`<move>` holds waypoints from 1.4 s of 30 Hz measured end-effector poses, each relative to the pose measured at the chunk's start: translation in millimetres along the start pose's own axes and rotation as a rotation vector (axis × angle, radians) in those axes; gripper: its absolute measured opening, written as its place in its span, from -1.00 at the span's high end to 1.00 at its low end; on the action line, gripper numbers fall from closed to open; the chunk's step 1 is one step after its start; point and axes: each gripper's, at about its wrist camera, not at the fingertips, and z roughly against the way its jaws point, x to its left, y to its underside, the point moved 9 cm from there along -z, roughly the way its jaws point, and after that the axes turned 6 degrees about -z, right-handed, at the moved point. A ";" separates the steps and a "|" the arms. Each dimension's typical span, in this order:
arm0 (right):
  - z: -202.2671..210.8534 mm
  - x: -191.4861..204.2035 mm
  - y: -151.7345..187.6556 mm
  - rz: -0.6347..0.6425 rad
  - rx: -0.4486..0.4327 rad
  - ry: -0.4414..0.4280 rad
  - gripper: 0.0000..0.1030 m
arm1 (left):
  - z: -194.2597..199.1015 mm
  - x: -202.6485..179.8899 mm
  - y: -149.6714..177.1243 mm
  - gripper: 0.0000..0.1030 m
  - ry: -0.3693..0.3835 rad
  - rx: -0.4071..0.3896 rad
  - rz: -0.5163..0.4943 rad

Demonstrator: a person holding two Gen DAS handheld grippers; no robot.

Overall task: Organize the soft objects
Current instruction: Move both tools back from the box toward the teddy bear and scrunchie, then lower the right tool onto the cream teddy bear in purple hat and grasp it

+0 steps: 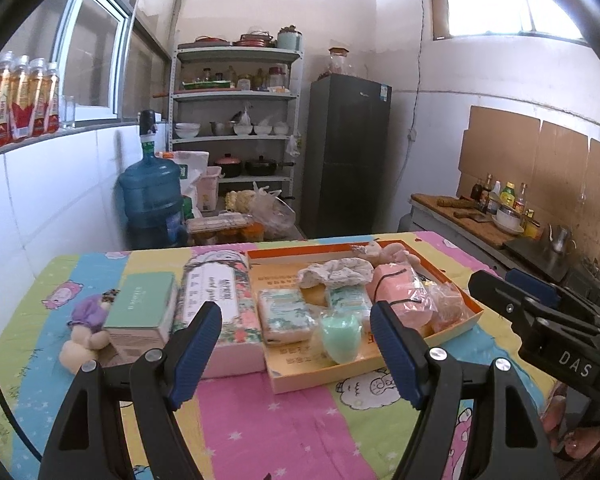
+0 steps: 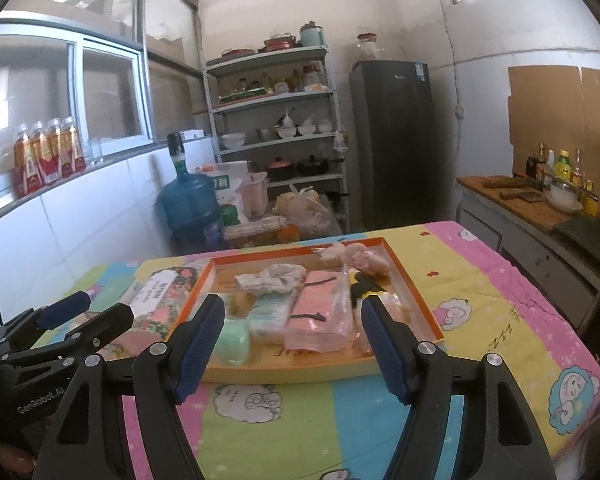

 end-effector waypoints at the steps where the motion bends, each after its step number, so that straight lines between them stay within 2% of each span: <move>1: 2.4 4.1 0.3 0.003 -0.004 -0.005 -0.41 | 4.0 3.2 0.3 -0.48 -0.007 -0.006 0.001; 20: 27.6 97.4 10.0 0.054 -0.053 -0.126 -0.41 | 58.5 78.4 14.7 -0.48 -0.117 -0.049 0.042; 42: 35.3 210.0 22.3 0.127 -0.079 -0.262 -0.41 | 93.4 166.7 33.3 -0.48 -0.196 -0.072 0.093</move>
